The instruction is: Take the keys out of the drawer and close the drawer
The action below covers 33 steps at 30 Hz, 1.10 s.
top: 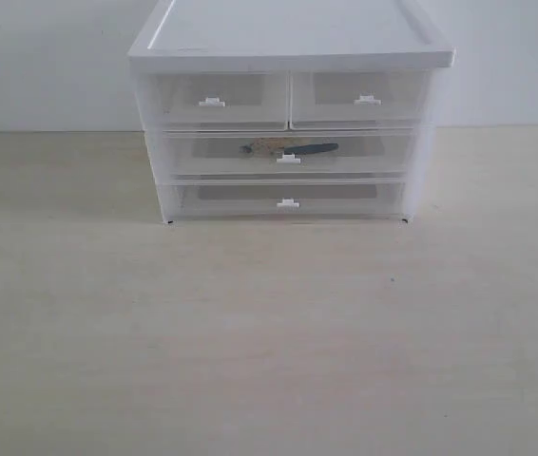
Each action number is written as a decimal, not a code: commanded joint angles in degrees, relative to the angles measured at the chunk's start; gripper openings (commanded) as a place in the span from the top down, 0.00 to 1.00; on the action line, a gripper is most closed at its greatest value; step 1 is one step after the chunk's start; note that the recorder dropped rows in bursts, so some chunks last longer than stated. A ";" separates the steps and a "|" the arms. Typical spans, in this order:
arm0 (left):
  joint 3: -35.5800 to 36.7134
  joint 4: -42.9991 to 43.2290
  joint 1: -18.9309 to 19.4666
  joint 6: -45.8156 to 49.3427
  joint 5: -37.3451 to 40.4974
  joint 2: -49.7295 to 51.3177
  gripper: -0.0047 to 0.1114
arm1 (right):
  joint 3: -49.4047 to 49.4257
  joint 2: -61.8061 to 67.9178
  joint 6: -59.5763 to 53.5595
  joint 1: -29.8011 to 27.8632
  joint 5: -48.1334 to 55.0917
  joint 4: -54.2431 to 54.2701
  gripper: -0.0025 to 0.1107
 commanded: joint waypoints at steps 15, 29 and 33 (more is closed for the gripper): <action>0.20 0.31 0.16 0.26 -0.11 -0.20 0.92 | -0.05 -0.29 0.04 -0.12 -22.42 -0.09 0.98; 0.20 0.31 0.16 0.26 -0.26 -0.20 0.92 | -10.91 11.88 1.87 0.02 -3.35 1.74 0.98; 0.20 0.31 0.16 0.26 -0.26 -0.20 0.92 | -13.07 17.91 2.11 0.02 -1.43 3.29 0.98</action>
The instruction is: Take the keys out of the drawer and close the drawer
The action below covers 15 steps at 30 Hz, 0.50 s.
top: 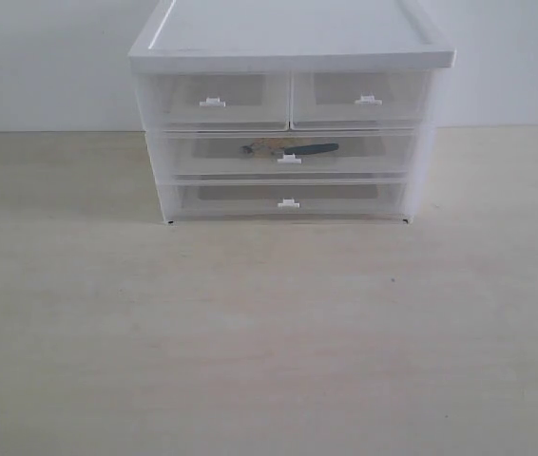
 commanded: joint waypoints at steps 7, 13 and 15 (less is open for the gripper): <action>0.20 0.31 0.16 0.26 -0.26 -0.20 0.92 | -2.28 7.54 0.50 0.02 -3.41 8.60 0.98; 0.20 0.31 0.16 0.26 -0.26 -0.20 0.92 | -2.28 7.54 1.46 0.02 -4.88 12.33 0.98; 0.20 0.31 0.16 0.26 -0.26 -0.20 0.92 | -2.28 7.54 1.46 0.02 -4.88 12.33 0.98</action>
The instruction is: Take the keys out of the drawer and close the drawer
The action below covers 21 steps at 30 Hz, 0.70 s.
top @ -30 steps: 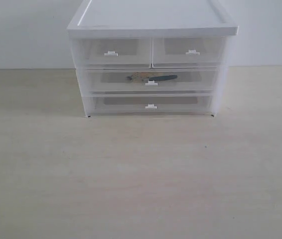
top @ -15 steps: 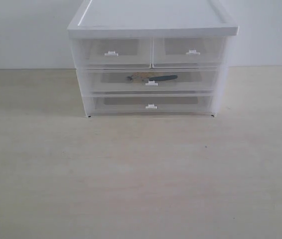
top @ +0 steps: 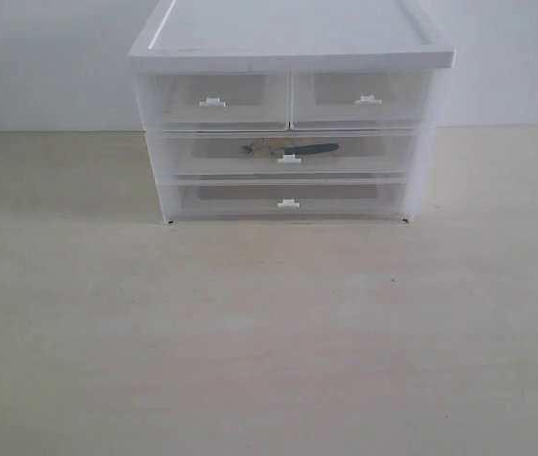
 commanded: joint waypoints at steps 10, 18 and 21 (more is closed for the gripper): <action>0.20 0.31 0.16 0.26 -0.16 -0.20 0.92 | -0.33 0.23 0.18 0.02 -4.38 32.06 0.98; 0.20 0.31 0.16 0.26 -0.16 -0.20 0.92 | -1.00 0.23 -13.55 0.02 -0.06 49.22 0.98; 0.20 0.31 0.16 0.26 -0.16 -0.20 0.92 | -3.93 1.29 -25.90 0.02 4.45 58.37 0.98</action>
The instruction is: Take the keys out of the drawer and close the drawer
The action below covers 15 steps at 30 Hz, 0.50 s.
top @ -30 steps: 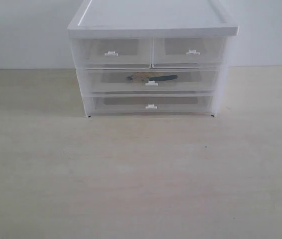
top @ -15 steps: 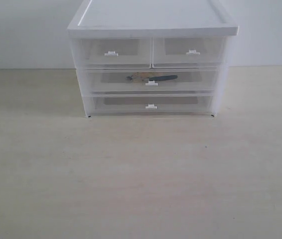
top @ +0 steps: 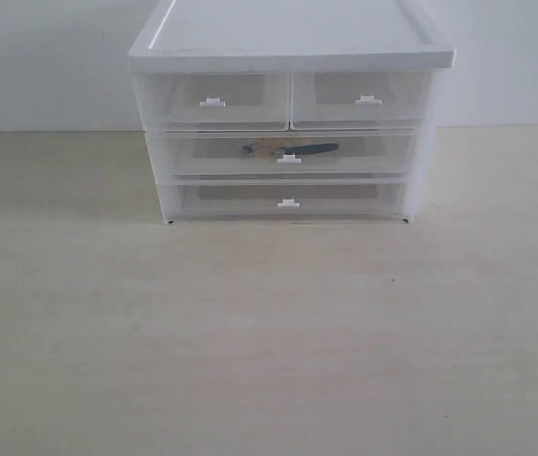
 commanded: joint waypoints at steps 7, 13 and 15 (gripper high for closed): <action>0.20 0.31 0.16 0.26 -0.34 -0.20 0.92 | -10.99 10.70 -30.11 0.02 0.96 28.85 0.98; 0.20 0.31 0.16 0.26 -0.34 -0.20 0.92 | -16.66 28.05 -43.56 0.02 14.75 35.79 0.98; 0.20 0.31 0.16 0.26 -0.34 -0.20 0.92 | -18.52 34.57 -44.55 0.02 17.83 35.79 0.98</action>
